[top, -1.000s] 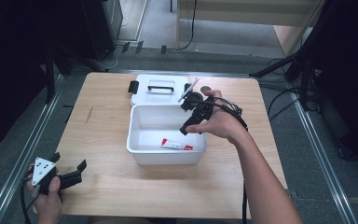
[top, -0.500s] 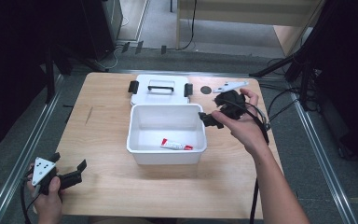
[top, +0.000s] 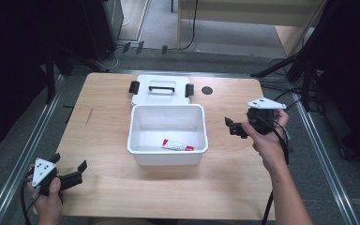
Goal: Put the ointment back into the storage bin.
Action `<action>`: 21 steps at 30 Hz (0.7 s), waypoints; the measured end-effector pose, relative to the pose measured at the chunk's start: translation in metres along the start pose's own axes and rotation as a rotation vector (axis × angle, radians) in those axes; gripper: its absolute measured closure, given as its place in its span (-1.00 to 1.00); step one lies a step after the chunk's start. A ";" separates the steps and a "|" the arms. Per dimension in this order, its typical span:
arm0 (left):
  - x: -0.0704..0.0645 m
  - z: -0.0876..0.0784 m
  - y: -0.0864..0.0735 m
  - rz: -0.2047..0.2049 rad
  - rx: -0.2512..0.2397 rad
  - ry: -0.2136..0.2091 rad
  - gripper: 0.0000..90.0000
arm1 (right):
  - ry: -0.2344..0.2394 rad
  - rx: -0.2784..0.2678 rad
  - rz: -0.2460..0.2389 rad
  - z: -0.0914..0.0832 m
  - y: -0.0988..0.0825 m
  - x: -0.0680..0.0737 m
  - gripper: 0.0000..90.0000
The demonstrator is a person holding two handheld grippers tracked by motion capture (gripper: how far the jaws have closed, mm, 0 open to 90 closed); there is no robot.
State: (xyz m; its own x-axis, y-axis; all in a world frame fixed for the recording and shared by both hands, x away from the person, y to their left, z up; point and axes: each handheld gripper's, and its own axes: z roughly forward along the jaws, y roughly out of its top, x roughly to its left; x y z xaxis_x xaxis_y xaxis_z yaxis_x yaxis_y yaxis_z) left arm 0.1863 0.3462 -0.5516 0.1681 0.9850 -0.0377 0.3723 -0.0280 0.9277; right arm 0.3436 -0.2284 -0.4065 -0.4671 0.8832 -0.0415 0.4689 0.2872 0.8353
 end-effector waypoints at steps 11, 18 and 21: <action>0.000 0.000 0.000 0.003 0.001 0.002 -0.99 | -0.074 -0.024 0.074 -0.006 -0.056 -0.027 -1.00; -0.001 0.000 0.000 0.003 0.002 0.002 -0.99 | -0.089 -0.038 0.107 -0.010 -0.088 -0.037 -1.00; -0.001 0.000 0.000 0.004 0.002 0.002 -0.99 | -0.095 -0.032 0.117 -0.010 -0.102 -0.040 -1.00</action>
State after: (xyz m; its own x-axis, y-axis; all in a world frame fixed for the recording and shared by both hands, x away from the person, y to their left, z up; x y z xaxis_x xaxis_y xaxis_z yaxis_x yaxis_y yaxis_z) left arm 0.1859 0.3454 -0.5515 0.1675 0.9853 -0.0334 0.3738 -0.0322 0.9269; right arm 0.3064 -0.2967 -0.4848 -0.3364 0.9417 0.0069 0.4912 0.1693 0.8545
